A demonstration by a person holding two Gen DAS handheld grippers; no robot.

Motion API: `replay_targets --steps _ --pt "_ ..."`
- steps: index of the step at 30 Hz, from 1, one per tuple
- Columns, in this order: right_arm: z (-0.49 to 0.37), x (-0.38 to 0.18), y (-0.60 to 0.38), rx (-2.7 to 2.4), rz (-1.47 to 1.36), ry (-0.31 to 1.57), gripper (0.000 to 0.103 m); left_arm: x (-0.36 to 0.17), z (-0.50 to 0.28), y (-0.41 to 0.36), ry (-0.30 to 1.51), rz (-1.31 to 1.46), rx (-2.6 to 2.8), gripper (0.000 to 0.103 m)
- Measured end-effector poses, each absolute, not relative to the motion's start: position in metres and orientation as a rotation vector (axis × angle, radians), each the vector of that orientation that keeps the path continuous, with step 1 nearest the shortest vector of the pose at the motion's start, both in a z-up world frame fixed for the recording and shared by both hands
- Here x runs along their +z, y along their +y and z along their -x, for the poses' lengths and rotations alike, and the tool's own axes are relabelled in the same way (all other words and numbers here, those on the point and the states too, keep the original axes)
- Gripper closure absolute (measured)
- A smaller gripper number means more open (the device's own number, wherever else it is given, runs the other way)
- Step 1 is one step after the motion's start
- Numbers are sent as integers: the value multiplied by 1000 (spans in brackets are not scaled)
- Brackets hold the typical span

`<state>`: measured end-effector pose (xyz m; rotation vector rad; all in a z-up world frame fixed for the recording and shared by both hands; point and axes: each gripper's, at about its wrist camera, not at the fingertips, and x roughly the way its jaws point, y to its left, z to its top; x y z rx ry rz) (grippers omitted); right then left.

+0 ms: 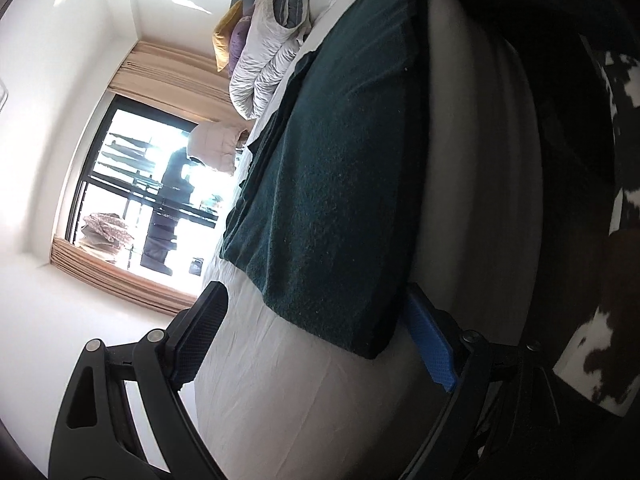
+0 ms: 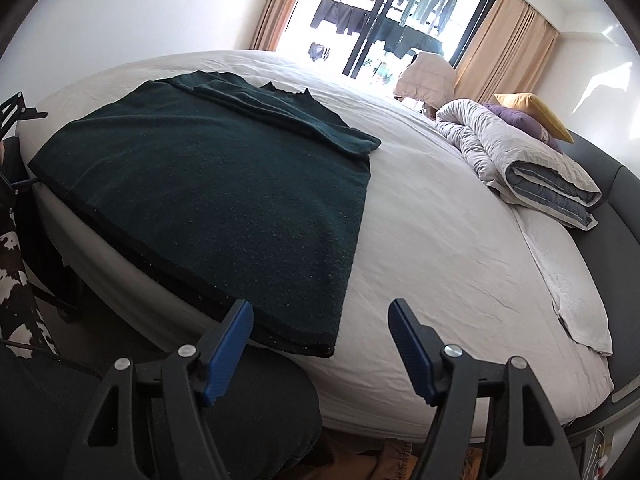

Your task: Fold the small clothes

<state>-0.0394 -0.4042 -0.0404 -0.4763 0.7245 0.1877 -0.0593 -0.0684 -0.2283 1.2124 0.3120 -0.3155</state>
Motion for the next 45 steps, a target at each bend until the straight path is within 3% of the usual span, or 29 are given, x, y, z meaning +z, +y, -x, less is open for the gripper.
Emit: replay_targets --steps 5,7,11,17,26,30,37,43,45 --pt "39 -43 -402 189 482 729 33 -223 53 -65 378 -1146 -351 67" --pt "40 -44 -400 186 481 726 33 -222 51 -66 391 -1136 -360 72" --pt "41 -46 -399 189 502 722 34 -197 46 -67 386 -1048 -375 92" --pt "47 -58 -388 215 666 727 37 -149 30 -65 405 -861 -381 98" --pt "55 -78 -377 252 865 713 39 -95 -2 -62 454 -668 -367 98" --pt "53 -93 -372 232 983 728 50 -78 -9 -60 458 -619 -355 98" --pt "42 -98 -368 236 1001 710 56 -64 -16 -54 467 -570 -349 99" --pt "34 -101 -363 244 1015 704 75 -68 -12 -55 465 -574 -349 99" --pt "33 -102 -360 245 1011 720 97 -69 -11 -53 465 -572 -346 99"
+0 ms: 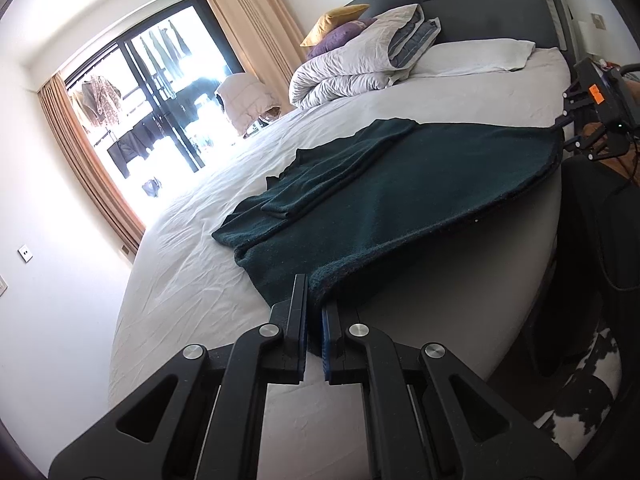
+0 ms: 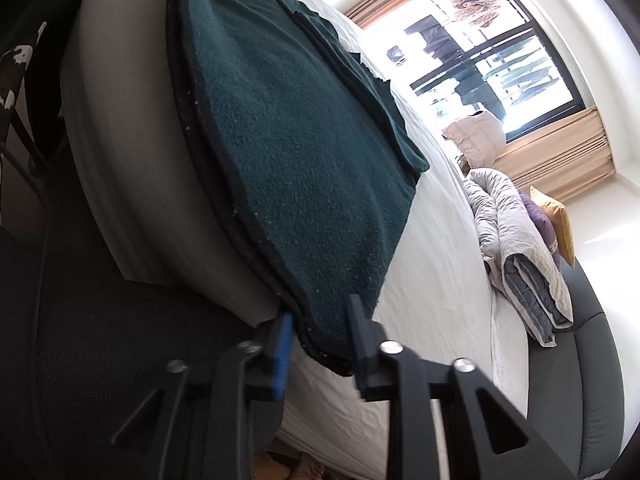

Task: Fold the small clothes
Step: 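Grasp the sweater hem with both tools and lift it, then fold the held hem over toward the collar with both tools and open them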

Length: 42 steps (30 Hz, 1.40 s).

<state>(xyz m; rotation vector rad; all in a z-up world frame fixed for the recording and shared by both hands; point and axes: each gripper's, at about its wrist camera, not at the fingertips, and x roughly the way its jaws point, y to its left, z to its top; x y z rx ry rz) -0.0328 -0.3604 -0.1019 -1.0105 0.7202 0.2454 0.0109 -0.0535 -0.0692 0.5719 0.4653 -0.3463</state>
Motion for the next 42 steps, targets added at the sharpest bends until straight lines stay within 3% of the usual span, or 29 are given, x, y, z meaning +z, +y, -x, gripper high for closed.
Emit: replay_targets --steps 13,27,42 --pt "30 -90 -358 162 976 689 99 -75 -7 -49 460 -547 -340 99" --pt "-8 -33 -350 37 836 538 100 -32 -23 -43 380 -424 -299 99" --pt "-123 14 -329 27 787 457 100 10 -129 -1 421 -195 -235 99"
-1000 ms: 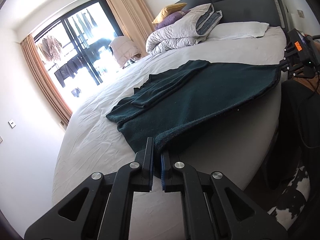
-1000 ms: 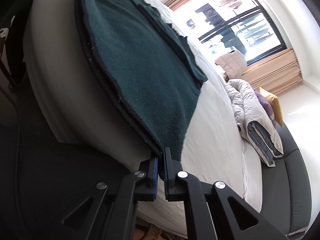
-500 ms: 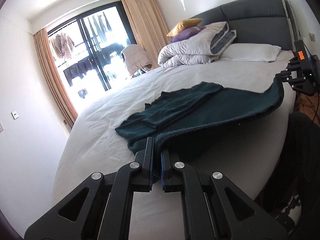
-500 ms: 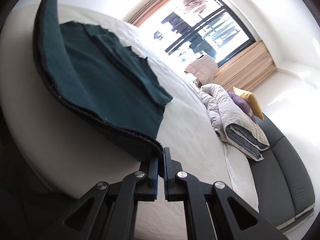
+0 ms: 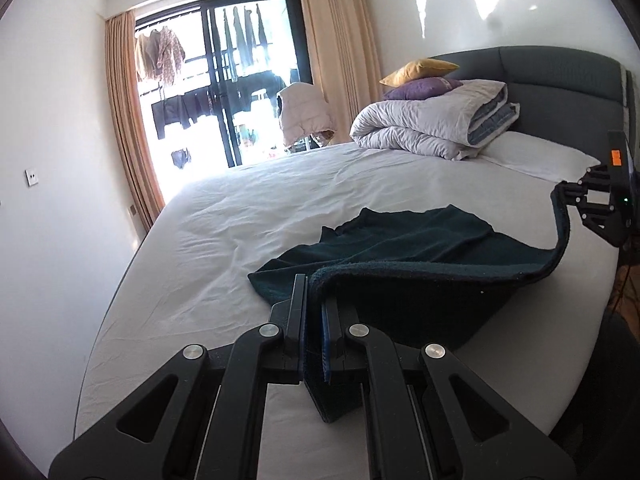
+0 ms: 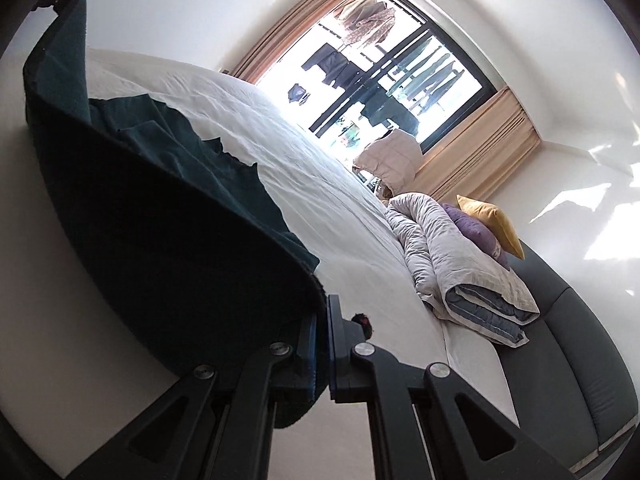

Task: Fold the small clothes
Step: 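Fold the held hem over toward the collar with both tools and open them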

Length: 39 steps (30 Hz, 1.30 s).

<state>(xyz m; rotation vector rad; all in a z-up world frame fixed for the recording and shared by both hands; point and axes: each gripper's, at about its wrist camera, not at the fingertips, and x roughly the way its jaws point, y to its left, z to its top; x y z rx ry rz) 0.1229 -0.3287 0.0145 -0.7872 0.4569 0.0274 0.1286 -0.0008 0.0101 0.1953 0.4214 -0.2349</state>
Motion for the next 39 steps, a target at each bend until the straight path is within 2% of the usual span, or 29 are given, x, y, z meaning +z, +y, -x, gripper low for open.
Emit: replay_targets --steps 10,29,39 --pt "-223 17 -334 -13 684 531 100 9 -236 24 514 -128 -210 99" --pt "-358 -49 -333 69 699 754 100 -77 -406 50 792 9 -156 99" --pt "-408 -71 -346 131 579 895 100 -106 -467 55 880 7 -140 99"
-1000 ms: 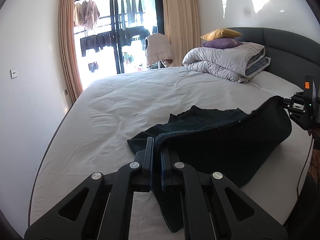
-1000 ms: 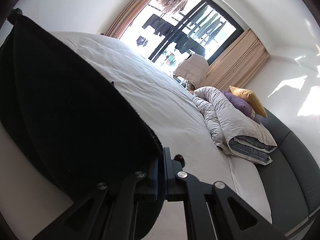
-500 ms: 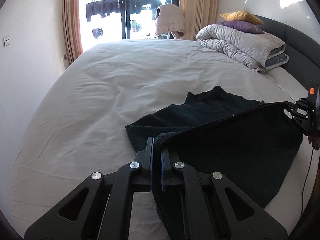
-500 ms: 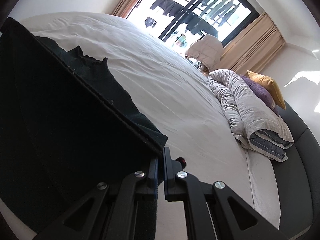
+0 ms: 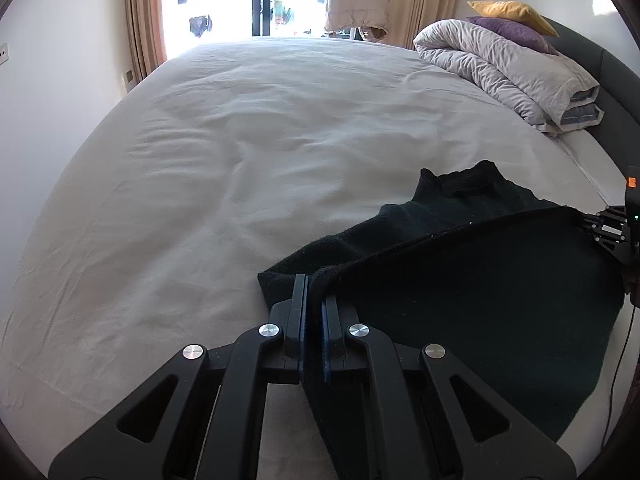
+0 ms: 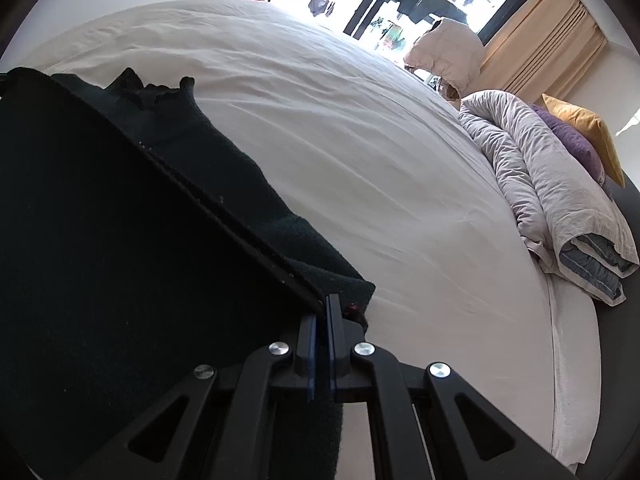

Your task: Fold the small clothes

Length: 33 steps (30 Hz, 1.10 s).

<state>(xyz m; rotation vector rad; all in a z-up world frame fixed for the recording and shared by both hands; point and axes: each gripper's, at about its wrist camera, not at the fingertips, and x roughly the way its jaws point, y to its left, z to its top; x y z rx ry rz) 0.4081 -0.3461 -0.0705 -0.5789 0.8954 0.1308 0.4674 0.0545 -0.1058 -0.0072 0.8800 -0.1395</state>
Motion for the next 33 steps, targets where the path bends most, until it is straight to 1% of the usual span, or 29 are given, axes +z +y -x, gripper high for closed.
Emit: replay_targets --steps 5,7,8,9,10,11,13,14,15,16,17,18,23,24,25,26,28,33 --pt "-425 -68 -343 143 555 909 100 -108 -483 57 897 -6 -133 98" --pt "-436 -75 -345 157 523 957 99 -115 -492 59 928 5 -136 98" --pt "-441 -80 -346 156 508 981 99 -119 -497 59 941 12 -130 95" --pt "-443 -82 -348 145 497 973 96 -124 -503 59 951 13 -119 93" --pt "-444 -81 -351 138 464 959 95 -127 -505 59 955 14 -117 93" --pt "-444 -78 -355 133 420 953 91 -129 -507 58 949 18 -119 93" --pt "-442 -73 -366 120 345 936 81 -129 -506 54 933 13 -122 92" --pt "-441 -71 -371 106 334 918 71 -130 -506 54 929 14 -125 92" --pt "-439 -68 -375 80 332 897 59 -130 -505 55 924 26 -130 92" --pt "-437 -65 -380 20 340 872 52 -130 -505 57 920 46 -135 92" --pt "-435 -62 -386 -23 336 850 43 -130 -504 58 921 57 -137 91" --pt "-434 -57 -394 -48 309 826 39 -131 -504 58 923 62 -138 91" --pt "-426 -35 -424 -59 101 801 39 -120 -500 58 906 68 -151 91" --pt "-420 -32 -422 -44 91 798 39 -116 -498 59 893 69 -160 89" --pt "-413 -29 -419 -25 84 792 39 -112 -496 61 884 64 -163 84" --pt "-405 -26 -415 0 79 787 39 -108 -493 63 876 55 -158 81" --pt "-388 -22 -404 45 79 773 39 -101 -489 73 850 24 -98 81" --pt "-347 -17 -368 137 92 749 39 -89 -478 119 840 149 -9 81"
